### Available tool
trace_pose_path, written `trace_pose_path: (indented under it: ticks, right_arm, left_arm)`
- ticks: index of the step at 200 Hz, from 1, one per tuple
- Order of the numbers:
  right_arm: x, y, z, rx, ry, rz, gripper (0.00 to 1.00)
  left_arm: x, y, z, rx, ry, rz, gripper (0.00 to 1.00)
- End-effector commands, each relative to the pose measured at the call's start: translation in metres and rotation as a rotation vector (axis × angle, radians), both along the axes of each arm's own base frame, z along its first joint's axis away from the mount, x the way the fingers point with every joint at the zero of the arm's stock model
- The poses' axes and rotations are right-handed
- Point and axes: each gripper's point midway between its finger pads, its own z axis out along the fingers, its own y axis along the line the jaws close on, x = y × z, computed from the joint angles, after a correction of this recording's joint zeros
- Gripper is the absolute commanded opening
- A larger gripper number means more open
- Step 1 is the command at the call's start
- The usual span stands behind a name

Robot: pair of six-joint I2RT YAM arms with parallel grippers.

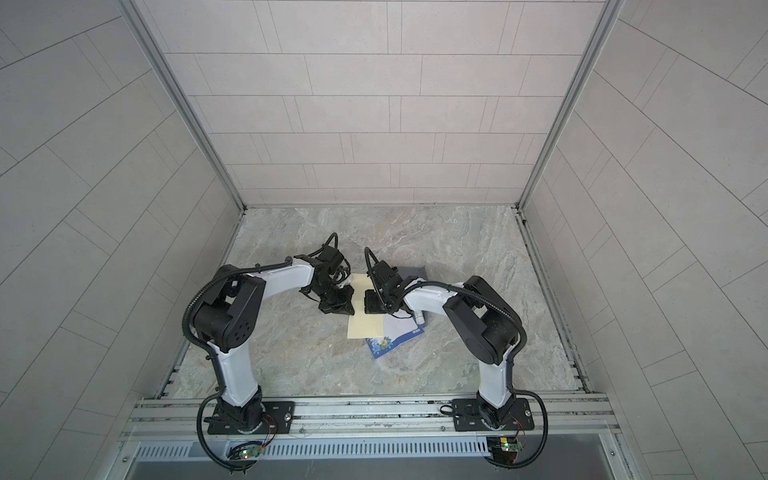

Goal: Place the letter into the envelope and seal it
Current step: 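Fold the flap over the envelope with the right gripper while the left holds it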

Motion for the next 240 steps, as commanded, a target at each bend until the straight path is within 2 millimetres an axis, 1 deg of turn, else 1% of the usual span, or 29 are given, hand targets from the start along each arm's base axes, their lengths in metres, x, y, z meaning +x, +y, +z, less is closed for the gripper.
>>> trace_pose_path:
  ticks: [1,30,71,117,171,180,189,200,214,229,240]
  right_arm:
    - [-0.016,-0.006,-0.023,-0.058,0.072,0.033,0.0]
    - [-0.018,-0.008,-0.032,-0.082,0.1,0.034,0.0]
    - [-0.006,-0.005,-0.038,-0.093,0.097,0.016,0.0]
    - [0.018,-0.012,-0.036,-0.069,0.082,-0.068,0.0]
    - [0.025,-0.003,-0.028,-0.036,0.075,-0.041,0.0]
    - [0.028,-0.001,-0.024,-0.014,0.067,-0.036,0.0]
    - [0.031,0.005,-0.014,0.026,0.044,-0.026,0.0]
    - [0.036,0.012,0.005,0.091,-0.003,-0.017,0.0]
    - [0.044,0.018,0.038,0.172,-0.082,-0.021,0.0]
    - [0.052,0.012,0.071,0.218,-0.165,-0.056,0.0]
    - [0.057,0.001,0.091,0.223,-0.218,-0.1,0.0]
  left_arm:
    - [-0.006,0.006,-0.012,0.051,0.023,-0.019,0.0]
    - [-0.007,0.005,-0.013,0.049,0.031,-0.02,0.0]
    - [-0.007,0.003,-0.012,0.044,0.027,-0.028,0.0]
    - [-0.008,0.002,-0.012,0.039,0.025,-0.034,0.0]
    - [-0.009,0.002,-0.01,0.037,0.024,-0.037,0.0]
    - [-0.009,0.003,-0.011,0.038,0.026,-0.037,0.0]
    - [-0.009,0.003,-0.011,0.039,0.026,-0.035,0.0]
    - [-0.008,0.003,-0.01,0.04,0.024,-0.034,0.0]
    - [-0.007,0.003,-0.008,0.039,0.015,-0.036,0.0]
    - [-0.004,0.002,-0.003,0.033,0.001,-0.036,0.0]
    - [-0.001,0.001,0.004,0.02,-0.01,-0.037,0.0]
